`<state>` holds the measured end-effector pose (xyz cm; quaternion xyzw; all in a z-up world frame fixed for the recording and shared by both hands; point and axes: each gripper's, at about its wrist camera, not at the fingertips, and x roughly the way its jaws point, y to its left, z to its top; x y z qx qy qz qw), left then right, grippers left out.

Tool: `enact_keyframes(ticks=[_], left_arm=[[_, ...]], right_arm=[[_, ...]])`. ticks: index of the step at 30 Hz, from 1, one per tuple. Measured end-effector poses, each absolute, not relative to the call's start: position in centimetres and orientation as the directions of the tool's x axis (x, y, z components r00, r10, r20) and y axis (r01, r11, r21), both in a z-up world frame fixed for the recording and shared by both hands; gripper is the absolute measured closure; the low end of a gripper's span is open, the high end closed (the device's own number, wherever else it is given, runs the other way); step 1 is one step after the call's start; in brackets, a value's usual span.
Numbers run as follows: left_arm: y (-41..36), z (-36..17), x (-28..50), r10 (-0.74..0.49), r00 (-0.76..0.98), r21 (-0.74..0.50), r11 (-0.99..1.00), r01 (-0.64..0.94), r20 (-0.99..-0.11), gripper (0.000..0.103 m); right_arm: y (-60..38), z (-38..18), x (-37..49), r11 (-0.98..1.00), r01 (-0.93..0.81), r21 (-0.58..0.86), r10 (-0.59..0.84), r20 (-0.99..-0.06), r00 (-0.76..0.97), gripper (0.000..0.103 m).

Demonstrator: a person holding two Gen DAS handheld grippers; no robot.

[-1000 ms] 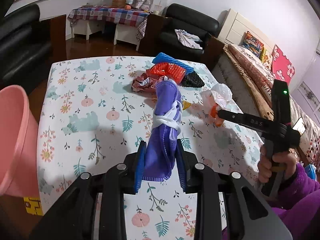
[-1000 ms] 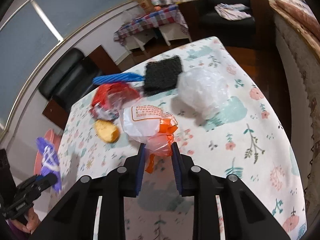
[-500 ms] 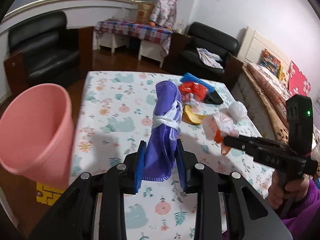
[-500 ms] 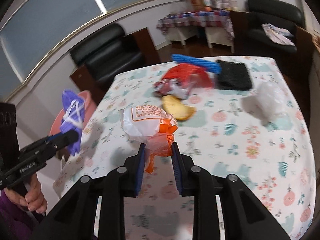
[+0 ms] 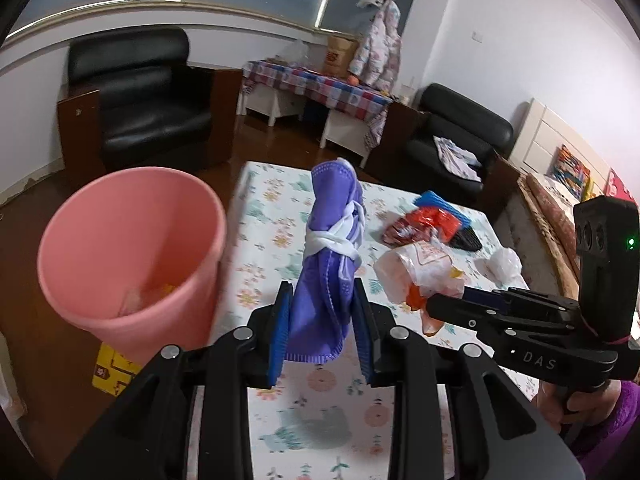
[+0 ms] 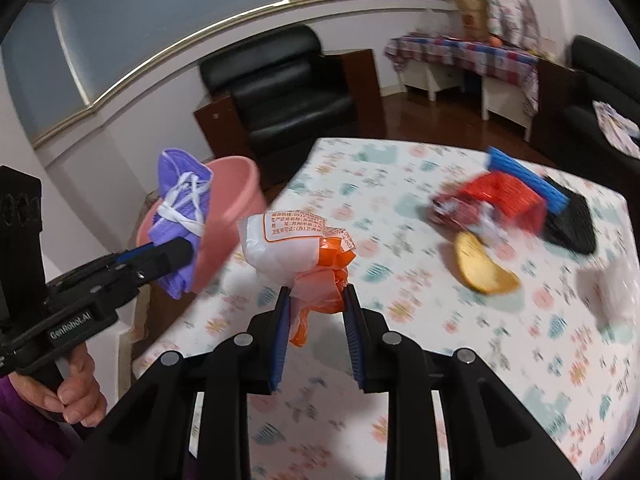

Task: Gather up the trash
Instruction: 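Carry the purple bundle and bread bag over the pink bucket with both grippers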

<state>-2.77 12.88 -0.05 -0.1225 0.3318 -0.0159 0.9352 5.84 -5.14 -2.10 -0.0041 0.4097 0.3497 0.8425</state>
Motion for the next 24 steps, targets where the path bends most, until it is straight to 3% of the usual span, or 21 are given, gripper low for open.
enact_keyframes(ticks=[24], left_arm=[[24.6, 1.4, -5.7, 0.135, 0.799, -0.261, 0.902, -0.343, -0.586, 0.074]], right_arm=[[9.1, 1.0, 8.3, 0.592, -0.742, 0.315, 0.703, -0.652, 0.284, 0.077]])
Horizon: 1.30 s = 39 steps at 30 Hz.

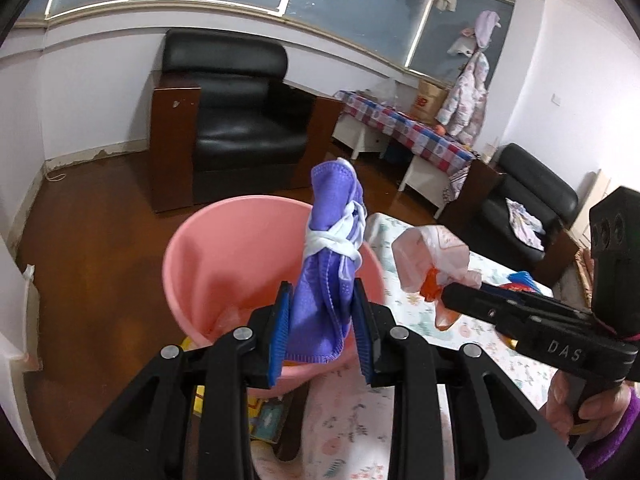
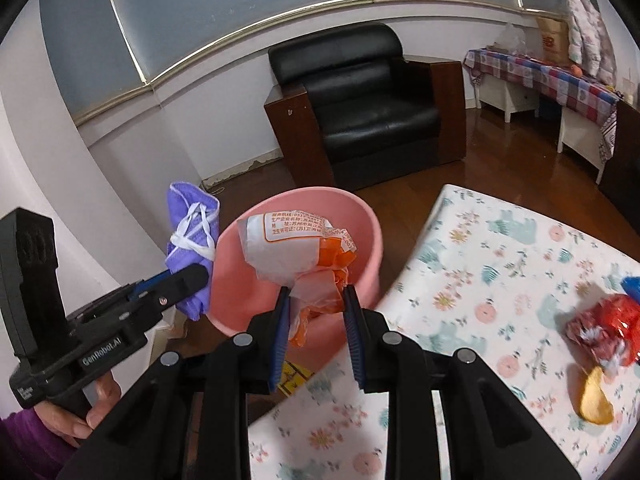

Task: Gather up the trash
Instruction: 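Carry the purple bundle and bread bag over the pink bucket with both grippers, then open both grippers to drop the purple bundle and bread bag into the bucket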

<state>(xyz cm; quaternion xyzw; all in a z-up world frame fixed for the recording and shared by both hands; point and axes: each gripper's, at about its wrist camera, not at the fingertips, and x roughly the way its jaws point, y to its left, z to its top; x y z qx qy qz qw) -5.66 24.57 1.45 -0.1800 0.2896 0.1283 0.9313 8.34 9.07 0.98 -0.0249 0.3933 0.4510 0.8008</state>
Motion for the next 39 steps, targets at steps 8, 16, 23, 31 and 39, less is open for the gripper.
enact_keyframes(ticks=[8, 16, 23, 31, 39], left_arm=[[25.8, 0.5, -5.6, 0.17, 0.775, -0.252, 0.885, -0.391, -0.608, 0.074], [26.5, -0.7, -4.4, 0.176, 0.74, -0.237, 0.878, -0.417, -0.649, 0.073], [27.2, -1.2, -4.0, 0.182, 0.719, -0.231, 0.87, -0.436, -0.671, 0.063], [27.3, -0.9, -4.4, 0.183, 0.728, -0.239, 0.868, -0.436, -0.661, 0.062], [26.8, -0.5, -5.1, 0.184, 0.737, -0.245, 0.868, -0.432, -0.65, 0.062]], right_arm=[[12.0, -0.4, 8.9, 0.584, -0.746, 0.319, 0.689, -0.681, 0.248, 0.077], [13.7, -1.5, 9.2, 0.589, -0.745, 0.314, 0.674, -0.699, 0.238, 0.077], [14.0, -2.4, 9.6, 0.601, -0.732, 0.322, 0.662, -0.713, 0.23, 0.076], [13.7, -2.7, 10.0, 0.601, -0.723, 0.341, 0.676, -0.7, 0.232, 0.06], [12.9, -2.4, 9.4, 0.605, -0.721, 0.337, 0.679, -0.691, 0.248, 0.059]])
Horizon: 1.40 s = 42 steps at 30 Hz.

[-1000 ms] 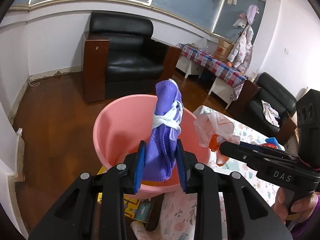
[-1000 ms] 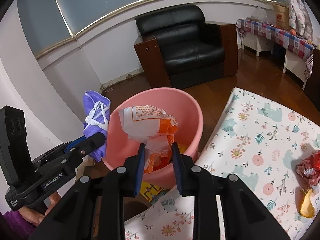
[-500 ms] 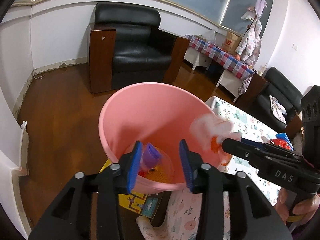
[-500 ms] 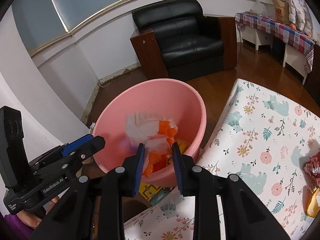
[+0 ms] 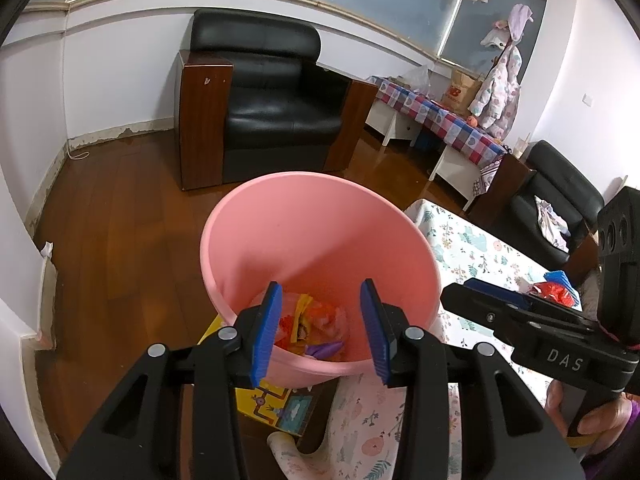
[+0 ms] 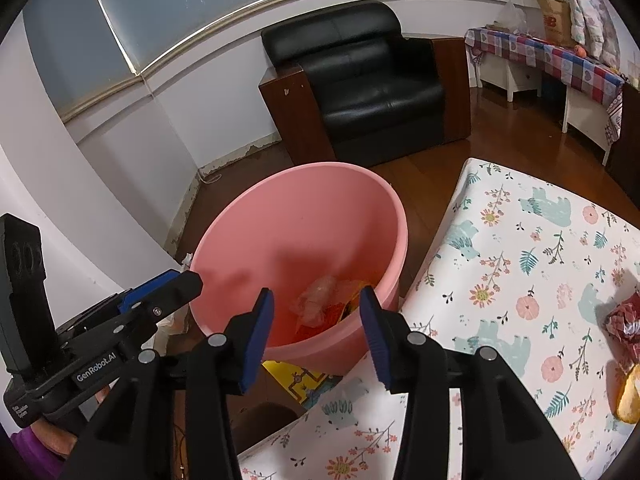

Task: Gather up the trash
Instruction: 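Open both grippers to drop the purple bundle and bread bag into the bucket, then move both grippers back over the table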

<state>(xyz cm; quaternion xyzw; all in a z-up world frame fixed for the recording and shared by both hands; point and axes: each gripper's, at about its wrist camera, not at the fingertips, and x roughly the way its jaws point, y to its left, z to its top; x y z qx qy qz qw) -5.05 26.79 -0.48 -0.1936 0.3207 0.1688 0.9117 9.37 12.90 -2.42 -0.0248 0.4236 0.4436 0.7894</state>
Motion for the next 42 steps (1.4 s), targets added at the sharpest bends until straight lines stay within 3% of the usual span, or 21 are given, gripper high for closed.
enact_keyframes(ticks=[24, 42], left_arm=[[20.3, 0.7, -3.7, 0.101, 0.771, -0.204, 0.935, -0.289, -0.629, 0.062], [12.2, 0.3, -0.6, -0.015, 0.762, -0.165, 0.979, -0.121, -0.647, 0.062]], right_arm=[[3.5, -0.6, 6.4, 0.662, -0.682, 0.311, 0.67, -0.654, 0.352, 0.059], [-8.3, -1.2, 4.9, 0.778, -0.552, 0.299, 0.593, -0.64, 0.489, 0.059]])
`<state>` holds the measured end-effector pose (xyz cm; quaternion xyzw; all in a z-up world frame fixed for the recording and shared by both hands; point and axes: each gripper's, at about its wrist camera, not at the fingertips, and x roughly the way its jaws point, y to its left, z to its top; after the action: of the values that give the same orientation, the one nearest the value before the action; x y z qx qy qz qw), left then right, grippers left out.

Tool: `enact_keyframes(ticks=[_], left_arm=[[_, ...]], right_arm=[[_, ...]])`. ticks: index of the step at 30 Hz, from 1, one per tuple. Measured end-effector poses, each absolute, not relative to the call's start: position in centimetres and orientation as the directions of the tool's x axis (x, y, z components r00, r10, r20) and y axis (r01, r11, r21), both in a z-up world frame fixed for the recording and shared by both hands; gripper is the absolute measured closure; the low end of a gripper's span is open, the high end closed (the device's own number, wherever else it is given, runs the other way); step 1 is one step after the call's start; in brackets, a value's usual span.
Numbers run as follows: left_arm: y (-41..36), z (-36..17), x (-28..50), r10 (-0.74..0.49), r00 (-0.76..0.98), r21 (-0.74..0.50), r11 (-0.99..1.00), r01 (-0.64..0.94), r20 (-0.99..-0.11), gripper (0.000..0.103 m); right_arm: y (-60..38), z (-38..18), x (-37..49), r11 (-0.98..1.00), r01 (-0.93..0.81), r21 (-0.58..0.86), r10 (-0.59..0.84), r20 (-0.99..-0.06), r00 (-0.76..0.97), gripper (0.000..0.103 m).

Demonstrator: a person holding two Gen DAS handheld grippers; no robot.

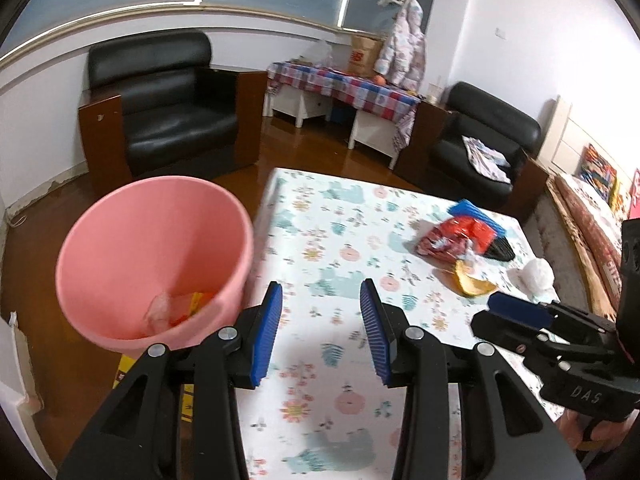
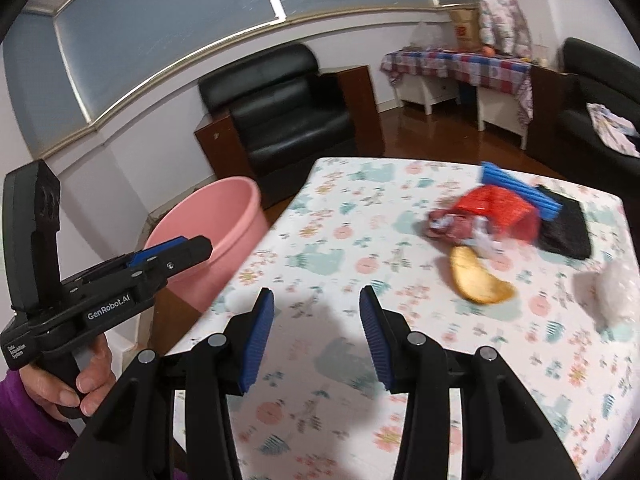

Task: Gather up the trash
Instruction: 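Move both grippers back over the table, then grasp the yellow chip with the left gripper while the right gripper grasps the white plastic bag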

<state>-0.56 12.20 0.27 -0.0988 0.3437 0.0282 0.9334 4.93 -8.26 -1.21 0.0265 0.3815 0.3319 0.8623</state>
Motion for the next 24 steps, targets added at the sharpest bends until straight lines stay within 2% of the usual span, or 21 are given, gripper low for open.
enact_keyframes(ticks=[12, 24], left_arm=[[4.8, -0.9, 3.7, -0.167, 0.721, -0.167, 0.983, 0.072, -0.673, 0.062], [-0.4, -3.8, 9.0, -0.228, 0.664, -0.149, 0.973, 0.175, -0.712, 0.062]], right_arm=[[-17.1, -2.1, 5.3, 0.894, -0.377, 0.242, 0.438, -0.646, 0.625, 0.059], [-24.0, -3.3, 6.9, 0.941, -0.197, 0.273, 0.332, -0.651, 0.683, 0.059]])
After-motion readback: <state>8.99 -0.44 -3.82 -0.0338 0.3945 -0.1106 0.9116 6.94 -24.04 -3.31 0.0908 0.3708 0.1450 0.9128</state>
